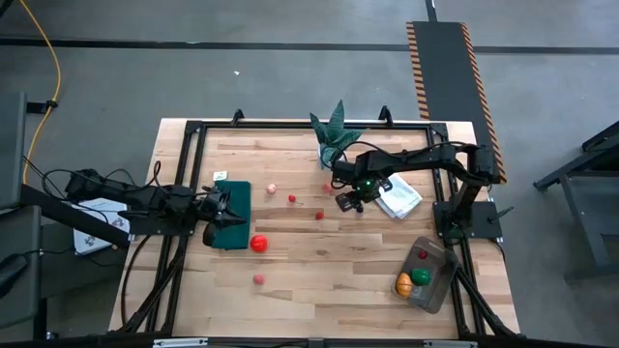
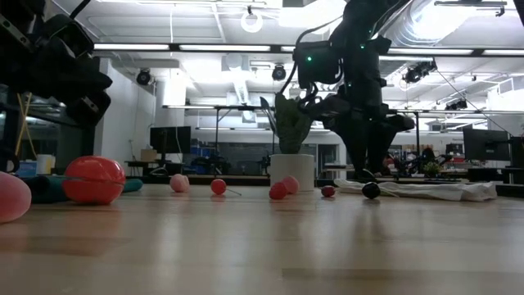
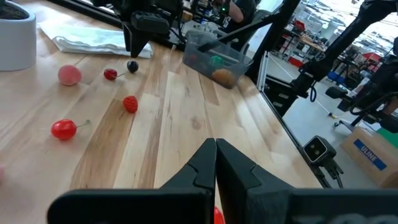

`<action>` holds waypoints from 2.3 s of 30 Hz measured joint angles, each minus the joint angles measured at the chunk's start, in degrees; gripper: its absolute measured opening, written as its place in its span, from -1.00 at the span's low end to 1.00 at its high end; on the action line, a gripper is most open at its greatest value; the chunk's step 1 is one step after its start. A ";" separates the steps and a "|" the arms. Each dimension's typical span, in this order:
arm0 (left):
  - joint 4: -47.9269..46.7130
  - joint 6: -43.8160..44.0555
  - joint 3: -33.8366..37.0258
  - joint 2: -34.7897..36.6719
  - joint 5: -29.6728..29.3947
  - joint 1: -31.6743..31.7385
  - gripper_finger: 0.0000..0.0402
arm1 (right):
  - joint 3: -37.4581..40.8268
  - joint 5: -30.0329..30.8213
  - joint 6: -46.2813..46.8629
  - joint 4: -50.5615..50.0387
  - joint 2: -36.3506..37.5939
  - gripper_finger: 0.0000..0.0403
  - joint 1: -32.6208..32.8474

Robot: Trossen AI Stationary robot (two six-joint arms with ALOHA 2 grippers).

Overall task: Pick and placing Produce into tupperware
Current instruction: Put the black cherry into the black bin

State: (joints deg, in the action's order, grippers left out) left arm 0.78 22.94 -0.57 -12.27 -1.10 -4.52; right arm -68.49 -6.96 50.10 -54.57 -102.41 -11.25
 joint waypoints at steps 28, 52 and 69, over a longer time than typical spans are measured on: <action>0.02 3.33 -0.01 0.00 0.22 0.01 -1.00 | 0.00 -1.71 -12.20 0.10 -2.48 -0.29 0.01; 0.02 7.50 -0.01 0.04 0.22 0.01 -1.00 | 0.00 -0.74 -18.81 1.38 -6.38 -0.29 0.37; 0.02 7.48 -0.01 0.02 0.20 0.01 -1.00 | 0.00 -0.13 -18.66 1.57 -7.04 -0.29 0.39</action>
State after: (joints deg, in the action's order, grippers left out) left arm 0.80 30.41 -0.58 -12.25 -0.91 -4.51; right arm -68.49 -7.09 31.44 -52.99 -109.45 -10.85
